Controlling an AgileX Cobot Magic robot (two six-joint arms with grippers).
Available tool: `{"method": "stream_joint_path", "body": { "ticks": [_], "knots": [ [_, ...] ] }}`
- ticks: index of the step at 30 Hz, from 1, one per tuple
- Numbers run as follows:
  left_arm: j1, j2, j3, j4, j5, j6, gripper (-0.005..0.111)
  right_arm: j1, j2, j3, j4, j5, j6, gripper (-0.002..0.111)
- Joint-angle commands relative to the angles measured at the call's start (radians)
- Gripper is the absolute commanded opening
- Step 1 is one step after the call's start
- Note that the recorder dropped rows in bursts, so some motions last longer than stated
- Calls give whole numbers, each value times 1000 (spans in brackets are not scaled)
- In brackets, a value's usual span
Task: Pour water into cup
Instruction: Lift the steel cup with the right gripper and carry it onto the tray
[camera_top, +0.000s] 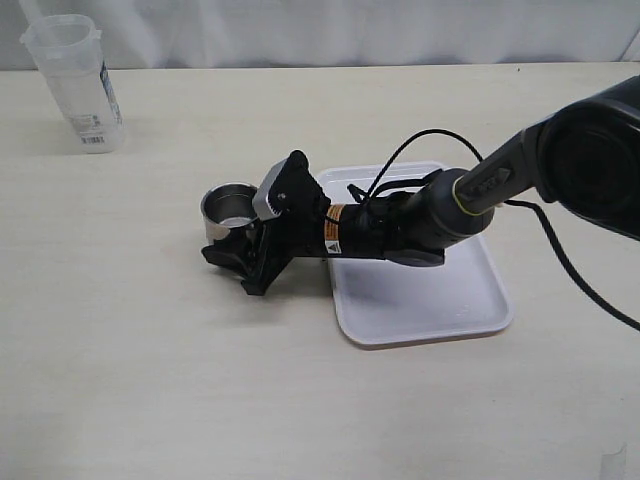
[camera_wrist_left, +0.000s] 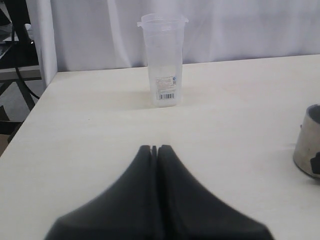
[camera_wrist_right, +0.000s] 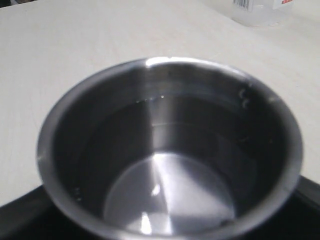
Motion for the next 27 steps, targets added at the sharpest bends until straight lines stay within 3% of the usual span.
{"method": "stream_joint_path", "body": {
  "ticks": [1,15,27],
  "knots": [
    [-8,-2,4,-2,-4,-6,0,-4,-30,0,12,-3,-31,4],
    [-8,-2,4,-2,-6,-6,0,-15,-114,0,31,-3,-31,4],
    [-8,-2,4,-2,-6,-6,0,-136,-173,0,17,-1,-17,4]
  ]
}}
